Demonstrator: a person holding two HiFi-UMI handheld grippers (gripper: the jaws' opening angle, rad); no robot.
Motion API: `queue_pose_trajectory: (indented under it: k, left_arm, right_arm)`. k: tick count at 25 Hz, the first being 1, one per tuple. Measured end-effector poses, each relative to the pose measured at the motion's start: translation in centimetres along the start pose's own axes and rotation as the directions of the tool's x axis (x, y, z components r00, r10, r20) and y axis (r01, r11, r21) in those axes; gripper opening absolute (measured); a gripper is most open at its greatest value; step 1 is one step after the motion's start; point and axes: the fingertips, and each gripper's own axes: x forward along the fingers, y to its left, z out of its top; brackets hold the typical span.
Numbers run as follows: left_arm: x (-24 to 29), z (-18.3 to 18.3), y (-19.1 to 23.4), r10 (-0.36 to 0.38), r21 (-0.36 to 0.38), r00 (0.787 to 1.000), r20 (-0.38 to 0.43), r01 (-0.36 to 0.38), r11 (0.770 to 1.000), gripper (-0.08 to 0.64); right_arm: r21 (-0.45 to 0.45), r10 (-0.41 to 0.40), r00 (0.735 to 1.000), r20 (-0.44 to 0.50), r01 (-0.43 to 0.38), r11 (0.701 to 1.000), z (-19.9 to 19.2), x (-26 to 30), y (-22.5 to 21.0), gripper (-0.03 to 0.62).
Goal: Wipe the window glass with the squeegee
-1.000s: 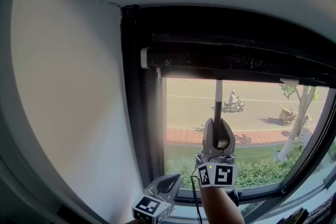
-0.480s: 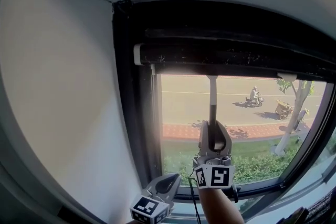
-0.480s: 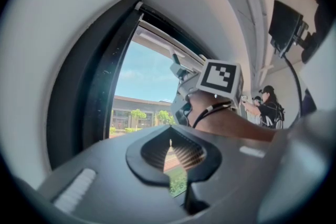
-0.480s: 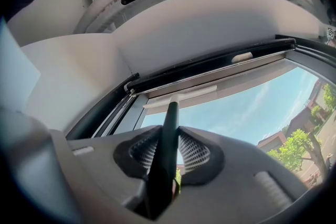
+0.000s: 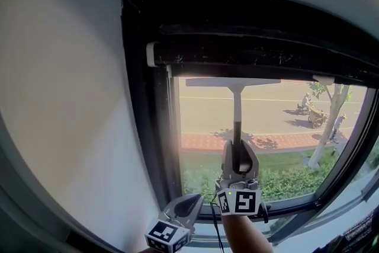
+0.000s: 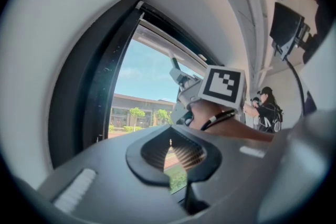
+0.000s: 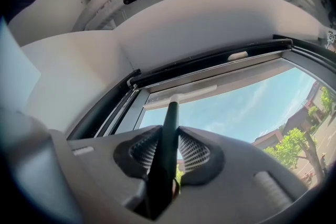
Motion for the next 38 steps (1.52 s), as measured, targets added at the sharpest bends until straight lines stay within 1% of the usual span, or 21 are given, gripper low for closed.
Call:
queue_pose_trajectory:
  k: [16, 22, 30, 34, 36, 38]
  left_arm:
    - [-1.6, -1.6, -0.7, 0.014, 0.009, 0.999, -0.044, -0.014, 1.000, 0.005]
    - [-1.8, -2.2, -0.8, 0.023, -0.001, 0.998, -0.062, -0.023, 1.000, 0.005]
    - [-2.1, -4.0, -0.6, 0.047, -0.011, 0.995, -0.088, -0.048, 0.999, 0.005]
    - [-2.2, -4.7, -0.1, 0.070, -0.005, 0.990, -0.124, -0.071, 0.997, 0.005]
    - [-2.3, -5.4, -0.1, 0.068, -0.010, 0.988, -0.135, -0.070, 0.997, 0.005]
    - [-2.5, -6.2, -0.1, 0.062, -0.020, 0.990, -0.129, -0.065, 0.998, 0.005]
  right_arm:
    - [0.026, -0.025, 0.998, -0.063, 0.027, 0.999, -2.5, -3.9, 0.6, 0.101]
    - [0.029, -0.029, 0.995, -0.100, 0.032, 0.999, -3.5, -5.7, 0.5, 0.101]
    - [0.025, -0.037, 0.987, -0.156, 0.041, 0.999, -5.0, -8.2, 0.2, 0.101]
    - [0.024, -0.036, 0.983, -0.180, 0.041, 0.999, -5.8, -9.2, 0.2, 0.101]
    - [0.025, -0.039, 0.980, -0.194, 0.044, 0.999, -6.2, -10.0, 0.2, 0.101]
    - [0.027, -0.040, 0.977, -0.211, 0.047, 0.999, -6.6, -10.9, 0.3, 0.101]
